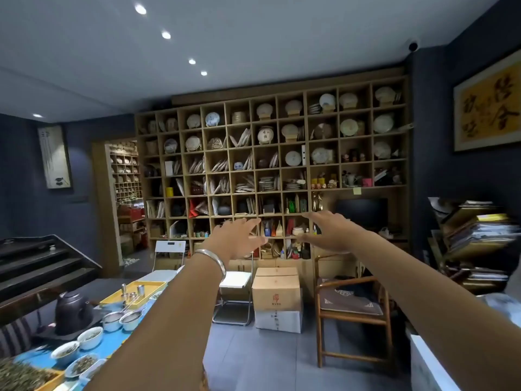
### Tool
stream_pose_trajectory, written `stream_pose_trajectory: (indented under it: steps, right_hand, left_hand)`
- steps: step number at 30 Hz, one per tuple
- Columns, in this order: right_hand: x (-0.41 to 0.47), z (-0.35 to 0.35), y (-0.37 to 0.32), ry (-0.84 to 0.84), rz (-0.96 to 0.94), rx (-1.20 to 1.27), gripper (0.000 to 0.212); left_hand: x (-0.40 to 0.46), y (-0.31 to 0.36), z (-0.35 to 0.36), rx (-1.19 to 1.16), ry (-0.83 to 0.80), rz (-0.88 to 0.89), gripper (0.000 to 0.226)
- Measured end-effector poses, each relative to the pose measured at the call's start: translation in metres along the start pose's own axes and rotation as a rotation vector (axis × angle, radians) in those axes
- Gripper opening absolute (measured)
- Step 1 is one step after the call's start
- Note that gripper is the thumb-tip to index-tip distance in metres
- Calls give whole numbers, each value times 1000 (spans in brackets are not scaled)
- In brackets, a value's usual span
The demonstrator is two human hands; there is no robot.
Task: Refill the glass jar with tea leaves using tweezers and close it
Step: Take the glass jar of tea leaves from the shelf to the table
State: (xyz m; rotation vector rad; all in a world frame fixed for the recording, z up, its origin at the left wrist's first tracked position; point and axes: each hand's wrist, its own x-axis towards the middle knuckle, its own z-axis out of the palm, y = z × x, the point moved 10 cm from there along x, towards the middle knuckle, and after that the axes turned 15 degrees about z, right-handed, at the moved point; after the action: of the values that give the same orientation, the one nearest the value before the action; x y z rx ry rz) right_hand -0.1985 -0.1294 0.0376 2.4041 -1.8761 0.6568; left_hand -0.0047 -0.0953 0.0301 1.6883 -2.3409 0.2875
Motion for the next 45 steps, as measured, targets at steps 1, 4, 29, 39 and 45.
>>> stream_pose_trajectory:
  steps: [1,4,29,39,45]
  right_hand:
    - [17,5,5,3,-3,13,77]
    - [82,18,25,0,18,12,78]
    - [579,176,33,0,-9,0,81]
    - [779,247,11,13,24,25,88]
    - [875,284,8,30,34,-2,87]
  left_hand:
    - [19,-4,5,-6,15,0,69]
    - [82,-24,17,4,-5,-31,67]
    - [488,-323,118,2,19,-75,71]
    - [639,-469,161,76,-5,-55,71]
    - [719,-529,207,50,-23,-43,70]
